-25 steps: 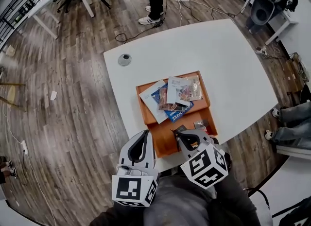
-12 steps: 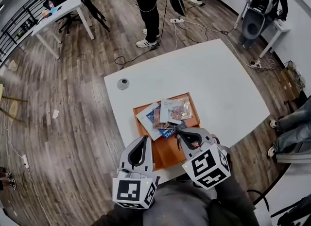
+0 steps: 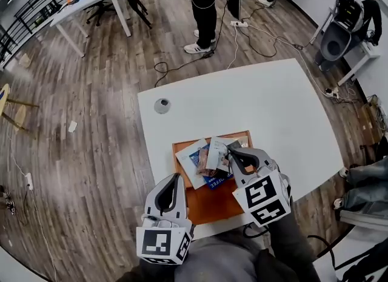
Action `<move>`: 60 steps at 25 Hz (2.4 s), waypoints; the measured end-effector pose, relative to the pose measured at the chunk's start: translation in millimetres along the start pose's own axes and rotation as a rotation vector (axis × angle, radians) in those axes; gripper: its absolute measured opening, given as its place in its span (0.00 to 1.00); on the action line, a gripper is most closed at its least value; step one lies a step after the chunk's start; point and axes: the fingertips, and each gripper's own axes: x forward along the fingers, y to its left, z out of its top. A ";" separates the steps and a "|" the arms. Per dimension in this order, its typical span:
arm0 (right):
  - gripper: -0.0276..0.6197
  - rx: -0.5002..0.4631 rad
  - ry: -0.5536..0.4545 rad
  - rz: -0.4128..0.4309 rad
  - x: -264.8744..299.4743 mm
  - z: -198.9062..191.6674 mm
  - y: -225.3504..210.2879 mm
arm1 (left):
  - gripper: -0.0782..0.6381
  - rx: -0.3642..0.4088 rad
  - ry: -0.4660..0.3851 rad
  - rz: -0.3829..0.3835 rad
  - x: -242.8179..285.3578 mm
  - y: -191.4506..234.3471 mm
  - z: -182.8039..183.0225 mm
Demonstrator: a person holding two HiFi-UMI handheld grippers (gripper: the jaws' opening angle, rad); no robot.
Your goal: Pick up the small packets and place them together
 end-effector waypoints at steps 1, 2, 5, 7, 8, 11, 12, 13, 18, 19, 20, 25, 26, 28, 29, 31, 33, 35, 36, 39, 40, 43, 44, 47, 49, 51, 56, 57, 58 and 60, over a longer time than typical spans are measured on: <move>0.06 -0.005 0.004 0.010 5.9 -0.6 -0.9 | 0.10 -0.006 0.007 0.013 2.3 3.0 -2.2; 0.06 -0.010 0.009 0.020 11.4 -1.3 -1.1 | 0.10 -0.012 0.013 0.024 4.4 5.5 -4.4; 0.06 -0.011 0.024 0.051 25.8 -3.6 1.0 | 0.10 -0.031 0.036 0.050 9.5 12.3 -11.4; 0.06 -0.010 0.033 0.072 33.6 -5.2 3.4 | 0.10 -0.041 0.048 0.062 11.9 16.3 -15.0; 0.06 -0.010 0.038 0.081 36.5 -6.1 4.5 | 0.10 -0.044 0.052 0.067 12.7 18.0 -16.6; 0.14 -0.005 0.049 0.109 42.0 -8.7 8.6 | 0.10 -0.052 0.058 0.078 13.9 21.9 -20.4; 0.16 0.000 0.050 0.120 42.7 -9.3 10.3 | 0.10 -0.054 0.059 0.080 14.1 22.6 -21.2; 0.17 0.006 0.051 0.133 43.1 -9.5 12.3 | 0.10 -0.056 0.060 0.080 14.3 23.1 -21.7; 0.29 0.008 0.059 0.173 43.5 -10.6 20.6 | 0.10 -0.062 0.060 0.077 14.0 24.3 -22.6; 0.32 0.007 0.056 0.176 42.8 -10.2 21.9 | 0.10 -0.063 0.059 0.076 13.2 24.2 -22.5; 0.32 0.005 0.053 0.175 41.6 -9.1 22.7 | 0.10 -0.063 0.057 0.074 12.2 24.1 -22.0; 0.33 -0.011 0.037 0.147 35.4 -4.0 23.8 | 0.10 -0.061 0.047 0.070 6.8 23.3 -19.5; 0.33 -0.012 0.037 0.143 33.6 -4.3 24.1 | 0.10 -0.059 0.045 0.069 5.4 22.3 -19.2; 0.33 -0.012 0.033 0.133 29.4 -4.3 24.7 | 0.10 -0.057 0.040 0.064 2.6 20.1 -18.3; 0.33 -0.011 0.031 0.128 27.0 -4.2 25.0 | 0.10 -0.055 0.039 0.061 1.2 18.8 -18.0; 0.33 -0.010 0.025 0.115 22.3 -4.5 25.3 | 0.10 -0.052 0.036 0.052 -1.4 16.0 -18.1; 0.33 -0.006 0.018 0.095 17.0 -6.4 25.1 | 0.10 -0.047 0.033 0.043 -3.9 13.1 -18.9; 0.33 0.000 0.014 0.074 10.0 -9.8 24.5 | 0.10 -0.041 0.033 0.029 -6.6 8.7 -19.6; 0.33 0.004 0.013 0.066 6.1 -12.2 24.3 | 0.10 -0.039 0.033 0.020 -7.8 5.9 -20.0; 0.32 0.020 0.023 0.055 -5.0 -24.5 27.3 | 0.10 -0.031 0.040 -0.010 -11.4 -4.5 -23.8; 0.32 0.026 0.029 0.052 -8.6 -30.1 29.2 | 0.10 -0.028 0.044 -0.021 -12.8 -8.5 -26.1; 0.32 0.049 0.053 0.042 -17.9 -48.9 35.0 | 0.10 -0.019 0.063 -0.052 -17.3 -20.2 -34.5; 0.32 0.058 0.062 0.038 -20.9 -55.6 37.0 | 0.10 -0.015 0.070 -0.062 -18.9 -23.7 -37.7; 0.29 0.079 0.090 0.021 -29.4 -76.4 42.4 | 0.10 -0.009 0.088 -0.091 -22.6 -33.6 -48.0; 0.27 0.094 0.111 0.011 -34.0 -90.5 46.1 | 0.10 -0.004 0.105 -0.113 -23.8 -40.2 -55.3; 0.27 0.108 0.136 0.003 -37.6 -104.7 50.0 | 0.10 0.002 0.121 -0.136 -24.6 -46.6 -62.1; 0.27 0.131 0.184 -0.012 -39.7 -130.3 55.6 | 0.10 0.010 0.150 -0.174 -22.9 -56.2 -75.2; 0.27 0.140 0.189 -0.010 -39.5 -133.8 57.1 | 0.10 0.012 0.156 -0.180 -22.1 -57.5 -77.8; 0.27 0.148 0.194 -0.008 -39.5 -136.7 58.3 | 0.10 0.013 0.162 -0.187 -21.0 -59.0 -80.1; 0.27 0.158 0.199 -0.003 -40.3 -141.0 60.6 | 0.10 0.015 0.171 -0.203 -17.9 -62.7 -83.7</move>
